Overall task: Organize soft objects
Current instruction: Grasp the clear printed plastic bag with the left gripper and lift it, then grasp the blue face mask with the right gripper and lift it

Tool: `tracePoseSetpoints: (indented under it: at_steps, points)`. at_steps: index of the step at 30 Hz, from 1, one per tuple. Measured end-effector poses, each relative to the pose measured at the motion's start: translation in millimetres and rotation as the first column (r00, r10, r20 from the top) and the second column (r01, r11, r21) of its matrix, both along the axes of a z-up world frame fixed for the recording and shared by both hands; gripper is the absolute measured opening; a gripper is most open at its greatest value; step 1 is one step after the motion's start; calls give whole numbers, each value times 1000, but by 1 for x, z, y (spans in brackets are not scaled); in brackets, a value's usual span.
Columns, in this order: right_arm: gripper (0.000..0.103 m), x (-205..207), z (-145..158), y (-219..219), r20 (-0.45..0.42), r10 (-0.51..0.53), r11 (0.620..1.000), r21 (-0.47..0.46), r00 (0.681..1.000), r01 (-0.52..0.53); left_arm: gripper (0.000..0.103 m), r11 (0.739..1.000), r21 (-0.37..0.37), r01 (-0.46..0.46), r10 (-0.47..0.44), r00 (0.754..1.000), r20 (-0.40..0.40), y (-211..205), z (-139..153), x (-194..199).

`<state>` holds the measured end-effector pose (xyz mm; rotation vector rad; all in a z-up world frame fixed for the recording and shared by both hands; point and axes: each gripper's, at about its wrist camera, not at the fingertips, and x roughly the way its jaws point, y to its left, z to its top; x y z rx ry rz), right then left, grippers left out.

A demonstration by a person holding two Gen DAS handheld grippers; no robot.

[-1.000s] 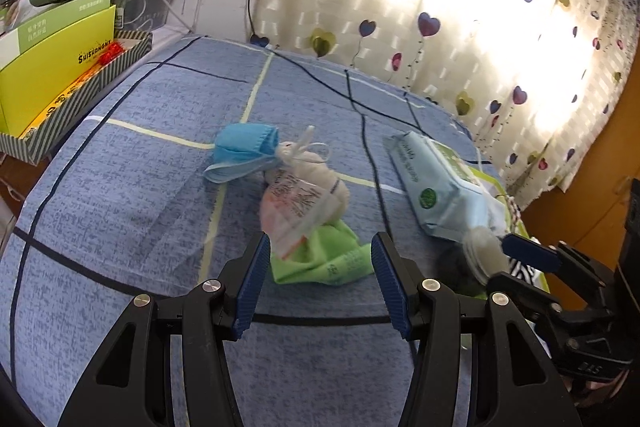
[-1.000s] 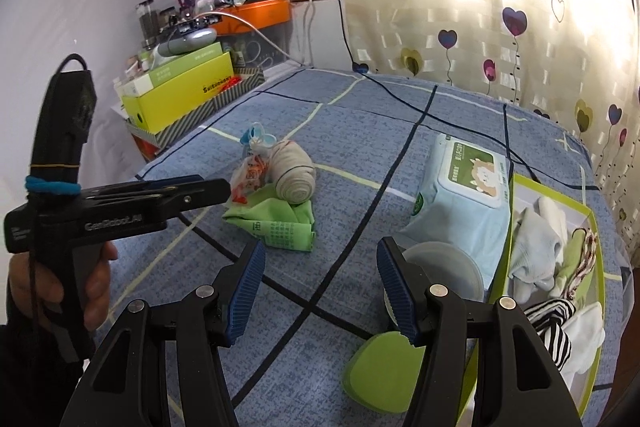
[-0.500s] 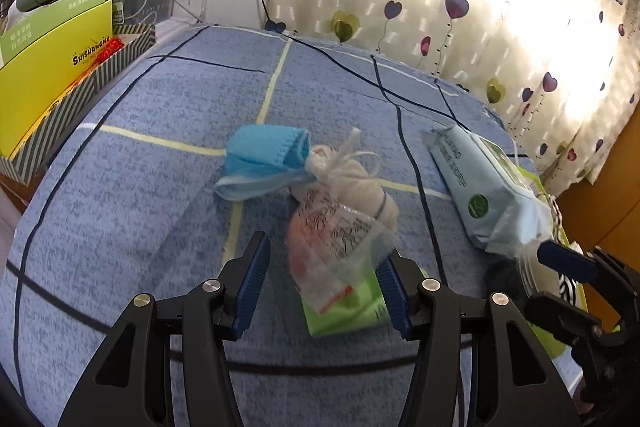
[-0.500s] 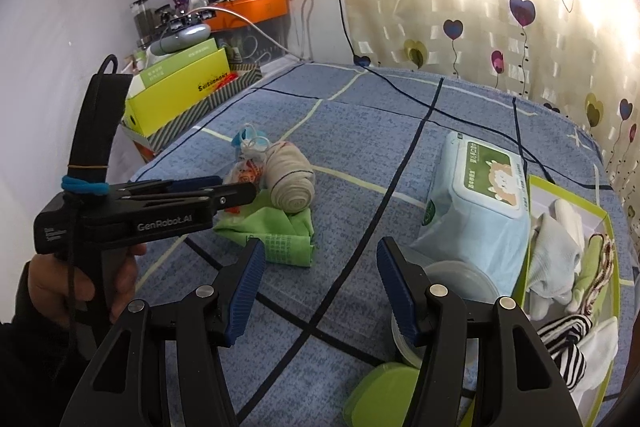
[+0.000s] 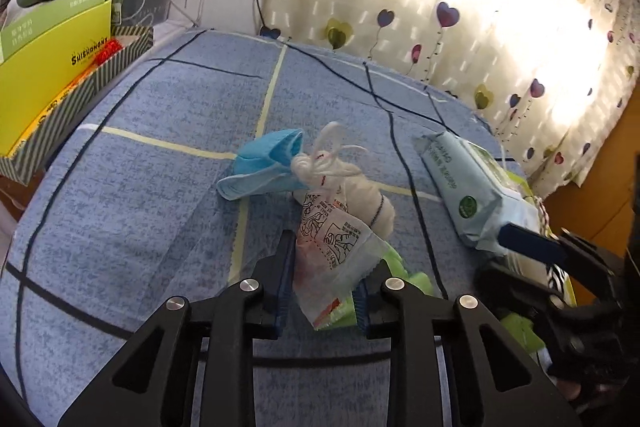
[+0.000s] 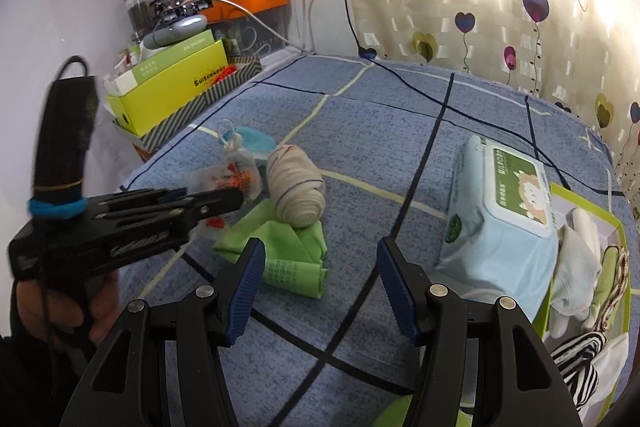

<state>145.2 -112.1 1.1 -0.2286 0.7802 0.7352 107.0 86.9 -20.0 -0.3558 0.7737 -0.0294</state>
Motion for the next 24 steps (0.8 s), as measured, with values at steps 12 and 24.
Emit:
tracePoseSetpoints:
  at_steps: [12,24]
  points:
    - [58,7,-2,41,-19,14,1000,11,1000,-14,26,999,-28,22,-21,999,30,22,9,-48]
    - [57,13,-21,102,-67,71,997,5,995,-71,26,997,-51,-51,54,996,69,67,12,-74]
